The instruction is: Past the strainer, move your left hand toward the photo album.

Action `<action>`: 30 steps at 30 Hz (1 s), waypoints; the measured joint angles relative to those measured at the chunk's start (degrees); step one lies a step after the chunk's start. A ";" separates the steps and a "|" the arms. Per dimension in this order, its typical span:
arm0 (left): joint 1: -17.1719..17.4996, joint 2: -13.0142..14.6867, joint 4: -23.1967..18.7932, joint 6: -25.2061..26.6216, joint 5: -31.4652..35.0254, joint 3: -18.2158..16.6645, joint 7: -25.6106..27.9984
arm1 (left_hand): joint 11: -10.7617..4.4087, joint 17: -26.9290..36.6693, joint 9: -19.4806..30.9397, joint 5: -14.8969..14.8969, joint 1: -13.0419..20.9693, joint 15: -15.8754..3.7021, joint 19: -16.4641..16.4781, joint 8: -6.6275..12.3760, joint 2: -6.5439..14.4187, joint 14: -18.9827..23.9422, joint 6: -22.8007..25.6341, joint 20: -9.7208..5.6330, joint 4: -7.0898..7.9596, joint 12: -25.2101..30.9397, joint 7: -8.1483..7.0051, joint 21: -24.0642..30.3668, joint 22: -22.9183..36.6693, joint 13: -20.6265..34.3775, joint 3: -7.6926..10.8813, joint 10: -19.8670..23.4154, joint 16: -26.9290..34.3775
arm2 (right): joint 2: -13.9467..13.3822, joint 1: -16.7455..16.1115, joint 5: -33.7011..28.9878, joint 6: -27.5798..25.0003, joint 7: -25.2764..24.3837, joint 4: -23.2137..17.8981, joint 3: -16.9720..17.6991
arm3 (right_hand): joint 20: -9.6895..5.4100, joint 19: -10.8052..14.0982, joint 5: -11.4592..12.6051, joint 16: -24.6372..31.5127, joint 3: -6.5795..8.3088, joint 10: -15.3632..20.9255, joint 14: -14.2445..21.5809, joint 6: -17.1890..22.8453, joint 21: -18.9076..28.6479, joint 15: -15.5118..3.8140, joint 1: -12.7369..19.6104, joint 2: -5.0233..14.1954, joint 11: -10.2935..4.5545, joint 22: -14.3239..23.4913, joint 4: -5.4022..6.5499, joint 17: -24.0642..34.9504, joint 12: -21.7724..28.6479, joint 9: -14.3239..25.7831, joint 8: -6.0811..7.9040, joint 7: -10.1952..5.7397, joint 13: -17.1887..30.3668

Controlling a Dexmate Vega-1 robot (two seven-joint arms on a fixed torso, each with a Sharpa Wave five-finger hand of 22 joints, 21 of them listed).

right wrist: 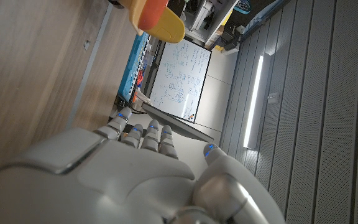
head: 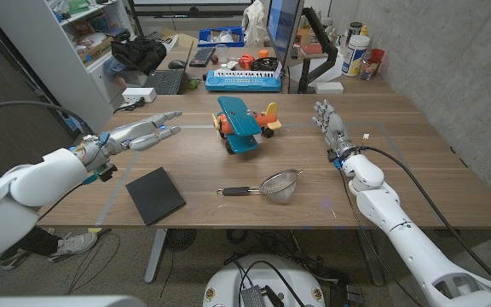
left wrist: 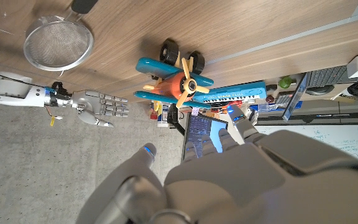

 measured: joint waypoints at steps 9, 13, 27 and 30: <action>-0.01 0.47 0.58 -0.36 0.69 0.05 -0.39 | 0.00 0.00 0.00 0.00 0.23 0.00 0.24 0.00 0.23 0.00 0.00 -0.23 -0.22 0.00 0.00 -0.22 0.00 0.00 0.22 0.00 0.00 | 0.36 0.50 -0.40 0.04 -0.05 0.59 -0.34 | 0.00 0.00 0.00 0.00 0.00 0.00 0.00 0.00 -0.12 0.00 0.00 0.00 0.00 0.00 0.00 0.00 0.00 0.00 0.00 0.00 0.00; -0.05 0.75 0.90 -0.65 1.08 0.08 -0.57 | 0.00 0.00 0.00 0.00 0.23 0.00 0.32 0.00 0.23 0.00 0.00 -0.32 -0.21 0.00 0.00 -0.22 0.00 0.00 0.22 0.00 0.00 | 0.53 0.74 -0.59 0.04 -0.10 0.85 -0.50 | -0.21 0.21 0.00 0.00 0.00 0.00 0.00 0.00 -0.44 0.00 0.00 0.00 0.00 0.00 0.00 0.00 0.00 0.00 0.00 0.00 0.00; -0.17 1.55 1.93 -1.82 2.40 0.39 -1.02 | -0.30 0.01 0.00 0.00 0.68 0.00 0.32 0.00 0.22 0.00 0.10 -0.32 -0.05 0.00 -0.73 -0.64 0.00 0.00 0.38 0.31 -0.30 | 0.97 1.14 -1.18 0.05 -0.37 1.31 -0.86 | -0.21 0.20 0.00 0.00 0.00 0.00 0.00 0.00 -0.44 0.00 0.00 0.00 0.00 0.00 0.00 0.00 0.00 0.00 0.00 0.00 0.00; -0.17 1.72 2.09 -2.00 2.61 0.52 -1.15 | -0.30 0.01 0.00 0.00 0.68 0.00 0.32 0.00 0.22 0.00 0.10 -0.31 -0.09 0.00 -0.73 -0.64 0.00 0.00 0.43 0.31 -0.34 | 1.04 1.19 -1.23 0.05 -0.39 1.36 -0.91 | -0.21 0.20 0.00 0.00 0.00 0.00 0.00 0.00 -0.44 0.00 0.00 0.00 0.00 0.00 0.00 0.00 0.00 0.00 0.00 0.00 0.00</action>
